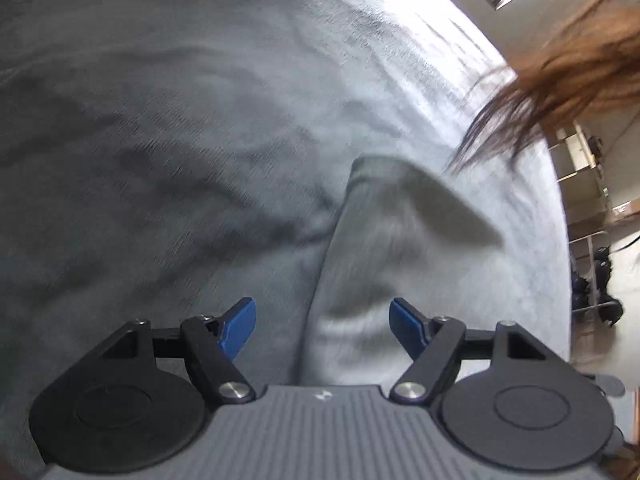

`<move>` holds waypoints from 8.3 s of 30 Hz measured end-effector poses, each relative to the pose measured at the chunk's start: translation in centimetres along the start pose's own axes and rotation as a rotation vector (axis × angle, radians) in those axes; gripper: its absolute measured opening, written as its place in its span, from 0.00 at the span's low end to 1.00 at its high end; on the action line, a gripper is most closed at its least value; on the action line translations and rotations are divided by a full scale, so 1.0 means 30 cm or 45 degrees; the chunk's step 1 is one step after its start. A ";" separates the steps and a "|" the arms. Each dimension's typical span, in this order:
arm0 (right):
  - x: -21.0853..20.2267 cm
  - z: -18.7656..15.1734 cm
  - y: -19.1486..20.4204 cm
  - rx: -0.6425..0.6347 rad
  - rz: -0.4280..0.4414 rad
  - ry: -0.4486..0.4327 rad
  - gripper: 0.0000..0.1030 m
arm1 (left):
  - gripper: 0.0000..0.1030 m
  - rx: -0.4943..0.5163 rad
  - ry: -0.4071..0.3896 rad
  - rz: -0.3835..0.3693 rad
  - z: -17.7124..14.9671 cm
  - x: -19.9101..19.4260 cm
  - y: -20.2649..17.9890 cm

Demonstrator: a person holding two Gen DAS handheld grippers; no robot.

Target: Fold clothes

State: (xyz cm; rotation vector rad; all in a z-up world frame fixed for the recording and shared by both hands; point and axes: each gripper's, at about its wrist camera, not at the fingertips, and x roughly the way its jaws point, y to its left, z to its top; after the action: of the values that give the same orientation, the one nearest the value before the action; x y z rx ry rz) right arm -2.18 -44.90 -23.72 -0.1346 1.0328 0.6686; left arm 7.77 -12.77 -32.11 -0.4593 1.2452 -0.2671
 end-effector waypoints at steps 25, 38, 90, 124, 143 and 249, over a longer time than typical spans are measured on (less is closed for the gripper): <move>0.118 -0.188 0.363 -0.302 0.163 -0.031 0.09 | 0.69 0.788 -0.032 0.276 -0.353 0.038 -0.192; 0.233 -0.268 0.487 -0.615 -0.216 -0.147 0.04 | 0.67 0.676 -0.210 0.427 -0.403 0.067 -0.157; 0.051 -0.312 -0.046 0.927 -0.042 -0.057 0.45 | 0.67 -0.074 -0.039 -0.021 -0.237 0.025 0.060; 0.407 0.177 0.300 -0.352 -0.102 -0.049 0.28 | 0.73 0.242 -0.107 -0.084 -0.238 0.094 0.053; 0.421 0.391 0.351 -0.241 -0.182 -0.137 0.17 | 0.73 0.528 -0.030 -0.105 -0.256 0.129 0.033; 0.217 0.108 -0.055 0.265 -0.298 0.139 0.21 | 1.00 0.395 0.529 0.488 -0.116 0.236 -0.418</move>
State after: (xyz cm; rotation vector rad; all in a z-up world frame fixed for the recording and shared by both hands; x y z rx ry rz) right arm 3.38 -41.97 -27.75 -0.1094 1.1642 0.3420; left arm 7.28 -27.55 -33.02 0.1146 1.6329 -0.2285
